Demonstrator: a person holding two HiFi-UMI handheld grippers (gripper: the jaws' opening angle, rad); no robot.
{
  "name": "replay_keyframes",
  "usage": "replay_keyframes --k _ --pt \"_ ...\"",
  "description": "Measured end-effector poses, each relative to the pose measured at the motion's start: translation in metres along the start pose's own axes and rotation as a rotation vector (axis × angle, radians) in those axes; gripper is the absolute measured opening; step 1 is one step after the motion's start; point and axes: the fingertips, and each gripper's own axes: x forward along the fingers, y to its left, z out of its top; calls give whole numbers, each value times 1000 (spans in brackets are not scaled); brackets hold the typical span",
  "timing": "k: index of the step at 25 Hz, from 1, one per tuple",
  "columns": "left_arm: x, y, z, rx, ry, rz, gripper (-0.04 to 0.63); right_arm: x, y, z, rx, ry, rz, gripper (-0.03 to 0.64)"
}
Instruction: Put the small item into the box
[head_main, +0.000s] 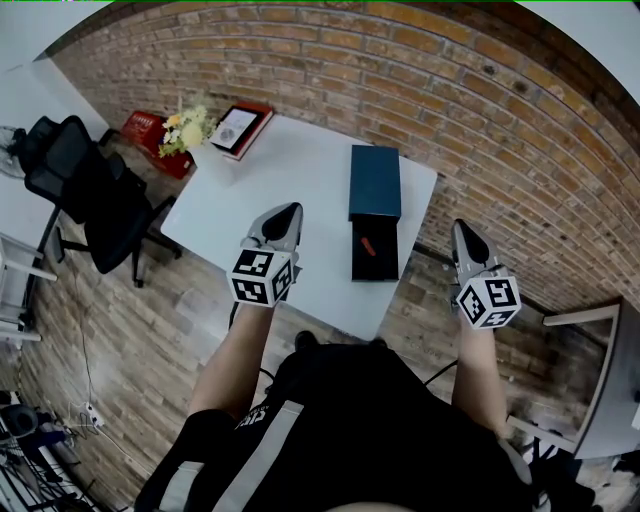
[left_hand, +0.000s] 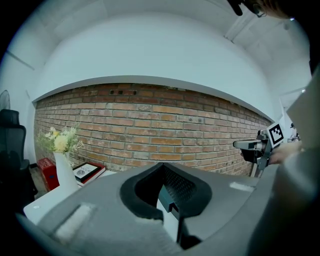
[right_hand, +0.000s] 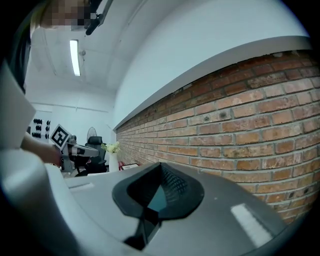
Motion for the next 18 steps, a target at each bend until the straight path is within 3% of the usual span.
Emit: replay_keyframes --k 18 --pt "1 -15 8 0 -8 -38 6 3 15 -3 44 8 43 -2"
